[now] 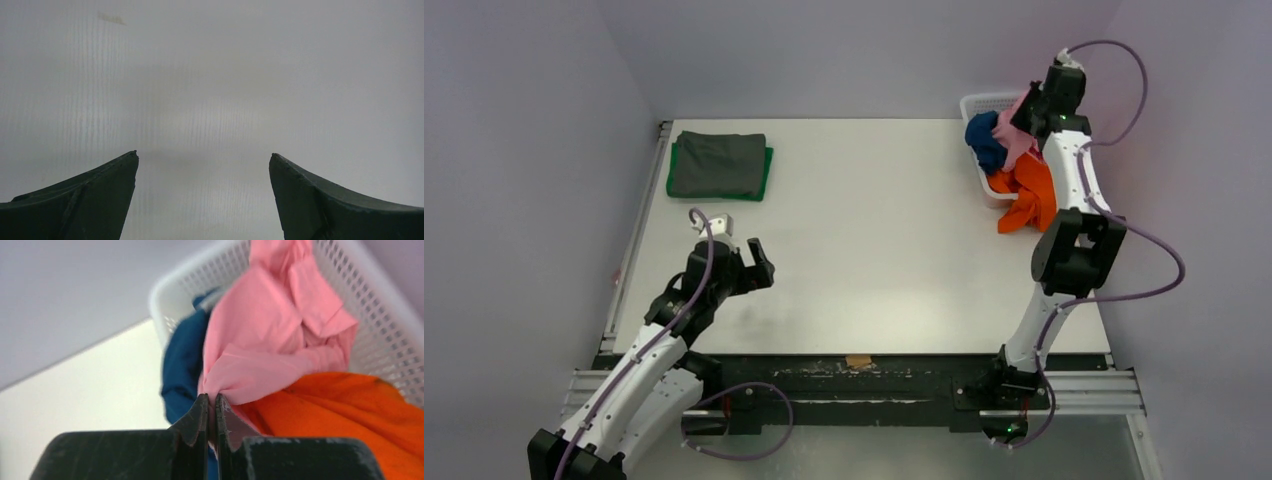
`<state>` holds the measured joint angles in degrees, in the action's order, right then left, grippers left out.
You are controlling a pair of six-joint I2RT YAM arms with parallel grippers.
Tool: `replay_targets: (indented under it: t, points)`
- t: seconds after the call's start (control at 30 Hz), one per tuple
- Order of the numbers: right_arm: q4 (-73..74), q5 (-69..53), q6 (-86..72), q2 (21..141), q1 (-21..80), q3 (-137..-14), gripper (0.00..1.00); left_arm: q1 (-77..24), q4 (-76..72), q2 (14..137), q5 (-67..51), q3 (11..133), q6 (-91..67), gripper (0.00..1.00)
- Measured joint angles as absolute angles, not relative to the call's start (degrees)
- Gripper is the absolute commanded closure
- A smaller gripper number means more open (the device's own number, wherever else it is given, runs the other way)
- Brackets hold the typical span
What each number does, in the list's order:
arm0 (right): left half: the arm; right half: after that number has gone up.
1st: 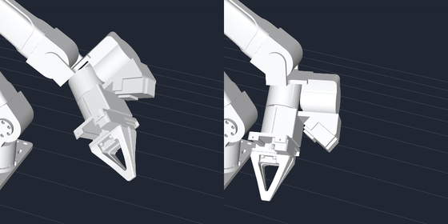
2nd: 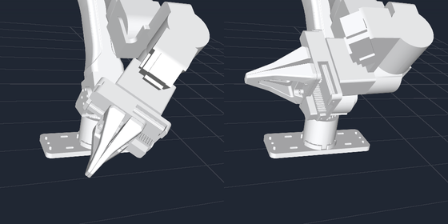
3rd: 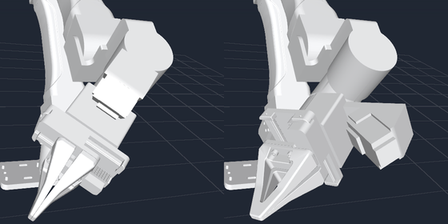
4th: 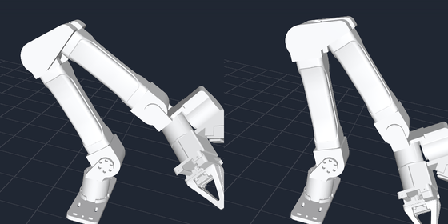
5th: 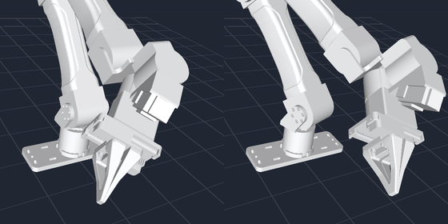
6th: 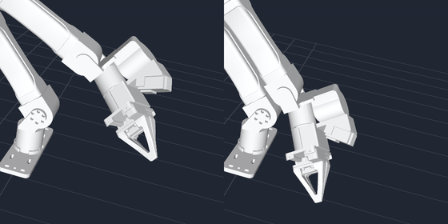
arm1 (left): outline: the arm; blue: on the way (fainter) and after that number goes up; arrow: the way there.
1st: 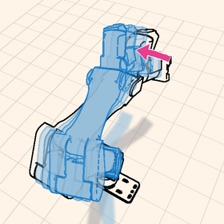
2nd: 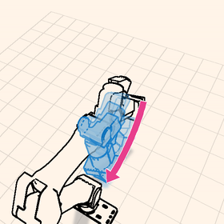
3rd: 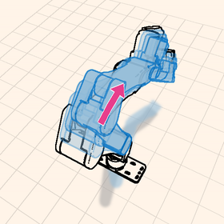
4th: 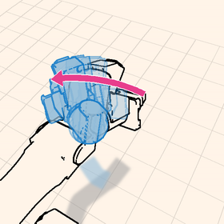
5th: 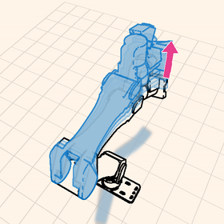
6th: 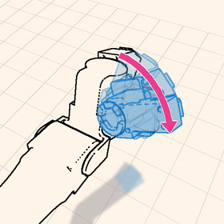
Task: Fold and stack the t-shirts
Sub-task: Grab crumpled tshirt from bin with the right arm, then move the tshirt to the center of the board
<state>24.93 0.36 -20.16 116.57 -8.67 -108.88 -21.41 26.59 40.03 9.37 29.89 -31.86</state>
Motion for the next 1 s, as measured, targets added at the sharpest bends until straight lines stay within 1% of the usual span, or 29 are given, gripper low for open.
replay_targets:
  t: [0.17, 0.3, 0.57, 0.8, 0.87, 1.0]
  points:
    - [18.9, 2.0, -19.2, 104.3, -8.7, -107.8, 1.0, -21.4, 26.6, 39.0, 9.4, 29.9, -31.9, 0.0]
    - [14.2, 2.1, -18.9, 98.3, -8.7, -108.0, 1.0, -21.4, 26.6, 38.3, 9.4, 29.9, -31.9, 0.0]
    - [10.0, -1.9, -21.1, 96.3, -8.7, -111.5, 1.0, -21.4, 26.7, 36.7, 9.7, 29.9, -31.9, 0.0]
    - [-4.3, -10.6, -28.0, 90.5, -8.6, -111.8, 1.0, -21.4, 26.7, 35.6, 9.9, 29.9, -31.9, 0.0]
    - [-7.7, -13.4, -30.0, 89.9, -8.5, -115.0, 1.0, -21.4, 26.8, 35.6, 10.0, 29.9, -31.9, 0.0]
    - [-13.3, -19.6, -35.3, 91.7, -7.4, -126.3, 1.0, -21.4, 27.0, 35.6, 10.3, 29.9, -31.9, 0.0]
